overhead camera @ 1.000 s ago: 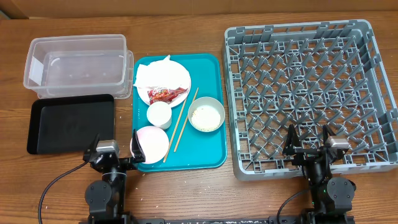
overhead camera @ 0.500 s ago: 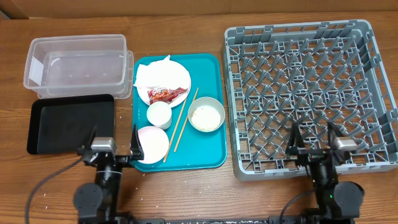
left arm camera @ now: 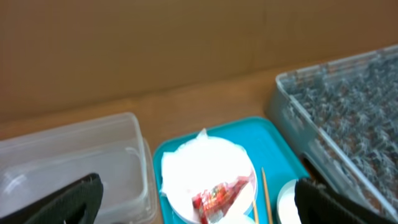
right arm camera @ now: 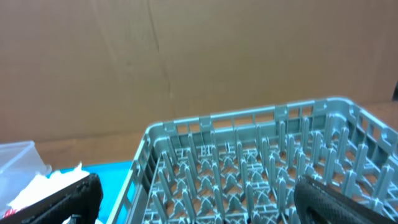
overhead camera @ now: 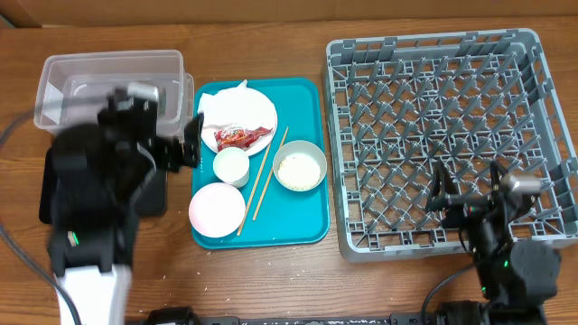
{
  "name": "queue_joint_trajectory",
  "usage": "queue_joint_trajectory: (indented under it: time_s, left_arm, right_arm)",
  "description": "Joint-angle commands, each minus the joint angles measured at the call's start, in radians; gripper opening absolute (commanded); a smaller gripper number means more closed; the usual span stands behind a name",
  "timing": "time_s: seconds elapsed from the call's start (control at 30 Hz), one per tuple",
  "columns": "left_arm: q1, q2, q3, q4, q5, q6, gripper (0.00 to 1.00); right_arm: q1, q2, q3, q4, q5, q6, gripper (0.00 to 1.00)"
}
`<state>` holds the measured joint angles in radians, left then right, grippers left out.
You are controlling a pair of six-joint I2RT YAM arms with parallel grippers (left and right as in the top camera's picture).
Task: Sort waste into correct bins and load items into the dishwasher
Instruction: 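Reach left gripper to the plate and grasp the red wrapper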
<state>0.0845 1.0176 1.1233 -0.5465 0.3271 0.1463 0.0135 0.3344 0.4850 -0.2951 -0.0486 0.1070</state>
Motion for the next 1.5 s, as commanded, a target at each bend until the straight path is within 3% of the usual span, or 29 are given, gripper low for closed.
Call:
queue_joint_trajectory:
  time_s: [0.0, 0.23, 0.57, 0.97, 1.47]
  left_arm:
    - [-0.004, 0.182, 0.244, -0.139, 0.094, 0.159, 1.00]
    - [-0.124, 0.566, 0.665, -0.576, 0.078, 0.460, 1.00]
    - [-0.160, 0.779, 0.675, -0.525, 0.073, 0.475, 1.00]
    - [-0.246, 1.056, 0.675, -0.436, -0.289, 0.603, 1.00]
    - [-0.296, 1.220, 0.675, -0.416, -0.305, 0.661, 1.00]
  right_arm:
    - [-0.003, 0.119, 0.138, -0.058, -0.006, -0.003, 1.00]
    - [-0.003, 0.453, 0.456, -0.323, -0.026, -0.003, 1.00]
    - [-0.003, 0.658, 0.514, -0.386, -0.044, -0.003, 1.00]
    - [-0.003, 0.697, 0.514, -0.408, -0.051, -0.003, 1.00]
    - [-0.003, 0.697, 0.514, -0.410, -0.051, -0.003, 1.00]
